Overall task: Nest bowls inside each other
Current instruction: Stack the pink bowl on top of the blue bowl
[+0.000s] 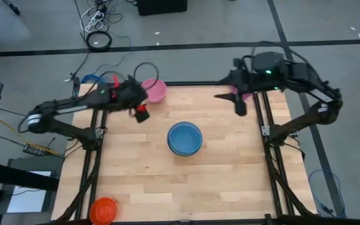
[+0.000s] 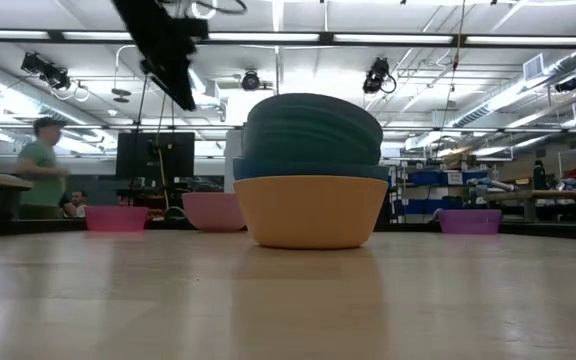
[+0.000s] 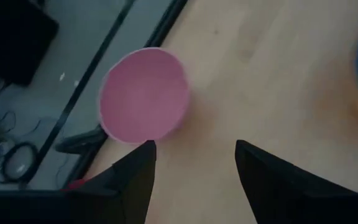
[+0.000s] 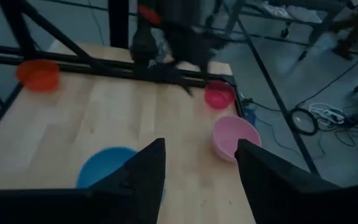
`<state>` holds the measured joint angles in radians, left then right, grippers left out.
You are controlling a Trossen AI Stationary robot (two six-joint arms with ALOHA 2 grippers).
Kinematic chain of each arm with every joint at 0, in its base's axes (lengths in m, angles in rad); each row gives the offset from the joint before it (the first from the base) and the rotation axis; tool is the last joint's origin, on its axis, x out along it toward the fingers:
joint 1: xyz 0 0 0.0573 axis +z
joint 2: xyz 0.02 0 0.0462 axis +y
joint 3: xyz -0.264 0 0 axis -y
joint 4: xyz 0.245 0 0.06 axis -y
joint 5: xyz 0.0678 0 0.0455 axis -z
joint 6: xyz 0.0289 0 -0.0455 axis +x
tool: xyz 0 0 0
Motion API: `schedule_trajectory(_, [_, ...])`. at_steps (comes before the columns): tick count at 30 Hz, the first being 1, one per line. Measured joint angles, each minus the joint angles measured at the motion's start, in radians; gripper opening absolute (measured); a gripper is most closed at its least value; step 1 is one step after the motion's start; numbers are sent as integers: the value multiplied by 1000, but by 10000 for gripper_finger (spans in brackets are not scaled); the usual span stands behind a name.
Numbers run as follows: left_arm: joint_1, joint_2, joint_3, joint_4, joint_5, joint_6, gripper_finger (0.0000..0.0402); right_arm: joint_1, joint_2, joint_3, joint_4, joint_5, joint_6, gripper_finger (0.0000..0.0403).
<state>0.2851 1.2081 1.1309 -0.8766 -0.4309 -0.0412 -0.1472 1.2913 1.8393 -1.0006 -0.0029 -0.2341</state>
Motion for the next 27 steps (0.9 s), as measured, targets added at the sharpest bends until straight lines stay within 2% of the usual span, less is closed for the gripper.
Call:
schedule_trajectory(4, [119, 161, 105, -32, 71, 124, 228, 45, -61, 0, -62, 42, 8, 188])
schedule_trajectory(9, [205, 335, 221, -76, 149, 272, 228, 84, -135, 0, -129, 90, 42, 185])
schedule_trajectory(14, [286, 470, 322, -141, 283, 379, 227, 104, -199, 0, -198, 154, 74, 185])
schedule_trajectory(19, [355, 565, 402, -217, 395, 436, 227, 108, -245, 0, -252, 172, 108, 182])
schedule_trajectory(27, [395, 643, 432, -219, 452, 485, 227, 108, -292, -48, -267, 197, 114, 181])
